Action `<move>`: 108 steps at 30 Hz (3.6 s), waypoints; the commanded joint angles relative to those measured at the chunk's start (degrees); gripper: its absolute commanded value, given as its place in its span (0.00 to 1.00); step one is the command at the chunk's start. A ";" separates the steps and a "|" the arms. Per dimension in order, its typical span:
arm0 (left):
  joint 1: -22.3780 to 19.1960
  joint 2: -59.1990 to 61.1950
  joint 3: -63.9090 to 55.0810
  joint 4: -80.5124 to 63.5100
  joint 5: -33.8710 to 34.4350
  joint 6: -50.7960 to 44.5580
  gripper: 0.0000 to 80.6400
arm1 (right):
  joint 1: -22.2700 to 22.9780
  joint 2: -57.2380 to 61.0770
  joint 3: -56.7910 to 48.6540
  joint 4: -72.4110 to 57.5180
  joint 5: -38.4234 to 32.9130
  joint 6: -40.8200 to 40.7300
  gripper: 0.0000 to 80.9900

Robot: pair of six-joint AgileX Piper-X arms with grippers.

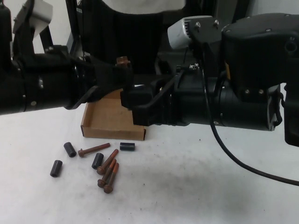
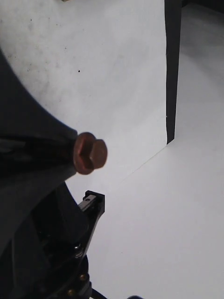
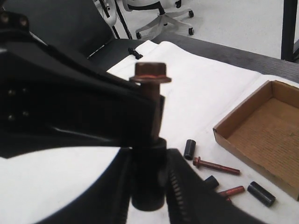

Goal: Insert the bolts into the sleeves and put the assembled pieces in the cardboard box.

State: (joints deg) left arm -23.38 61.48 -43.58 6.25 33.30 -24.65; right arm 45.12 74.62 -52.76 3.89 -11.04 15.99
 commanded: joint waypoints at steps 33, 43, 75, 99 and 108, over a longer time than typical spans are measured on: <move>1.18 0.14 0.03 -6.25 2.43 1.62 0.66 | -0.10 -4.38 -1.20 0.93 -1.77 -3.53 0.00; 5.90 -7.20 0.03 -6.25 2.86 -0.87 0.66 | -1.12 -2.75 -1.20 5.07 -1.70 -7.59 0.00; 8.15 -31.75 0.03 24.43 -0.72 -0.35 0.23 | -10.91 60.87 -66.19 39.08 -1.26 -8.17 0.00; 8.15 -31.16 0.03 25.41 -1.58 11.99 0.23 | -10.75 51.17 -66.75 58.51 2.07 -11.95 0.45; 8.15 -26.79 0.03 28.33 -7.09 13.26 0.23 | -10.64 37.33 -54.45 66.17 2.60 -16.41 0.45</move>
State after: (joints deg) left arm -15.36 33.73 -43.44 34.60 27.39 -11.87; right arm 34.36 118.32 -113.24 69.37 -8.08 0.65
